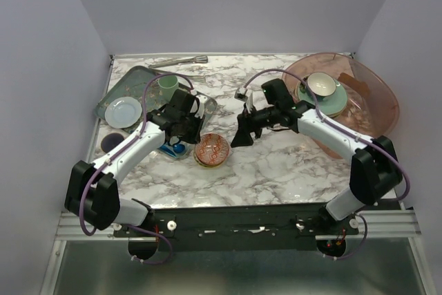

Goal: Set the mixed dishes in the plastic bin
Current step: Pick up the bowl from the center of the board.

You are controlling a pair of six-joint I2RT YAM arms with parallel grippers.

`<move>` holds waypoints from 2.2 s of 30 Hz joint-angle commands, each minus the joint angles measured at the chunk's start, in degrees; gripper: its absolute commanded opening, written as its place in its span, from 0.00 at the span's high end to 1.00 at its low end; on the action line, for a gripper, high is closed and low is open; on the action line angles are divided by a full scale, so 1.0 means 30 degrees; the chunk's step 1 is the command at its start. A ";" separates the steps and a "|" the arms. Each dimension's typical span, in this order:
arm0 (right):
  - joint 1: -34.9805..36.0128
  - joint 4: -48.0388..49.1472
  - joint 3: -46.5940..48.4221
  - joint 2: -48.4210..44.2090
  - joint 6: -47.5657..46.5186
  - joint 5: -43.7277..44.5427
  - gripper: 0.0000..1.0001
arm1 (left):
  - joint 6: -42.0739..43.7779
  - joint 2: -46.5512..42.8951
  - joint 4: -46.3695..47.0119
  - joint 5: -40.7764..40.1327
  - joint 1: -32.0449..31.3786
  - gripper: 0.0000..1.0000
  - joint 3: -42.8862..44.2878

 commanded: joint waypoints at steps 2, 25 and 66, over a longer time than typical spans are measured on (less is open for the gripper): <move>0.1807 -0.0080 0.1845 0.2135 0.3035 0.5976 0.23 | -0.0365 -0.0437 0.1098 0.1061 0.0188 1.00 -0.0061; 0.3068 -0.0725 0.3662 0.5242 0.4007 0.7364 0.65 | -0.0365 -0.1168 0.1742 0.1471 0.0393 1.00 -0.0471; 0.1634 -0.3097 0.4278 0.3134 -0.1645 0.1362 1.00 | -0.0219 -0.6469 0.4759 0.0859 0.1184 0.12 -0.2141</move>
